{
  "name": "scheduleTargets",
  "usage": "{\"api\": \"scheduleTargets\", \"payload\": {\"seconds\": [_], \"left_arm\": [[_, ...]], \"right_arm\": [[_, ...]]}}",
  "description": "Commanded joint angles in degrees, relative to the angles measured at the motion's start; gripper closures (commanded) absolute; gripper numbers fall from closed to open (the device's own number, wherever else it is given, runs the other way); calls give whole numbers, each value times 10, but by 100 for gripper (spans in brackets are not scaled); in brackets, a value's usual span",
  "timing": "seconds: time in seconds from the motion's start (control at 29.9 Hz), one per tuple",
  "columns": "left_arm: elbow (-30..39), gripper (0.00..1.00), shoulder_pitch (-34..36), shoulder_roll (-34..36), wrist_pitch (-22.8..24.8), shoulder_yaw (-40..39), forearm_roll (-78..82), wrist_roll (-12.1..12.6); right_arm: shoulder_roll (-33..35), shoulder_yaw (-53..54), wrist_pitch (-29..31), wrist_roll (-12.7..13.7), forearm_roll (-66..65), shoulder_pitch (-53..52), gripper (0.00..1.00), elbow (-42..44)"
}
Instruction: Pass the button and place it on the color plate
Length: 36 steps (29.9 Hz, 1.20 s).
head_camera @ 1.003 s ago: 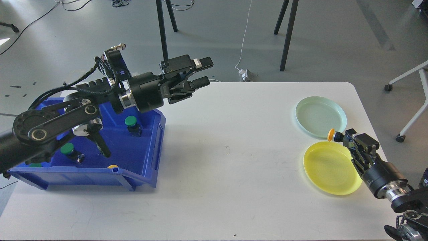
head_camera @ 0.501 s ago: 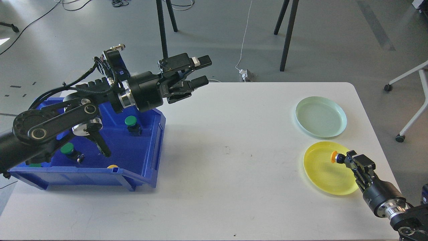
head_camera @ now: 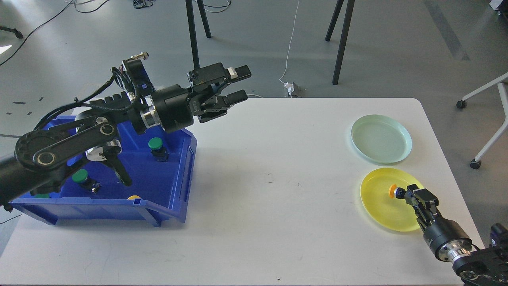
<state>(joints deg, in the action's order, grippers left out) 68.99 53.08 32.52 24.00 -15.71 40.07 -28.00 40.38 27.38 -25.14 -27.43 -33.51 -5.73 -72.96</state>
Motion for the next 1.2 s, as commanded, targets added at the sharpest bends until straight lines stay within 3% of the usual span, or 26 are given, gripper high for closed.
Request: {"api": "scheduleTargets", "payload": {"seconds": [0.0, 0.33, 0.43, 0.64, 0.8, 0.94, 1.17], "left_arm": [[0, 15, 0, 0, 0, 0, 0, 0], [0, 14, 0, 0, 0, 0, -1, 0], [-1, 13, 0, 0, 0, 0, -2, 0], [-12, 6, -1, 0, -5, 0, -38, 0], [-57, 6, -2, 0, 2, -21, -99, 0], [-97, 5, -2, 4, 24, -25, -145, 0], [-161, 1, -6, 35, 40, -42, -213, 0]], "right_arm": [[0, 4, 0, -2, 0, 1, 44, -1], [1, 8, 0, -5, 8, 1, 30, -7], [8, 25, 3, -5, 27, 0, 20, -12], [45, 100, 17, -4, 71, 0, 11, -79], [45, 218, 135, 6, 85, -21, 9, -106], [30, 293, 259, 62, 113, -75, 6, -102], [28, 244, 426, 68, 276, -219, 5, -61]]}}
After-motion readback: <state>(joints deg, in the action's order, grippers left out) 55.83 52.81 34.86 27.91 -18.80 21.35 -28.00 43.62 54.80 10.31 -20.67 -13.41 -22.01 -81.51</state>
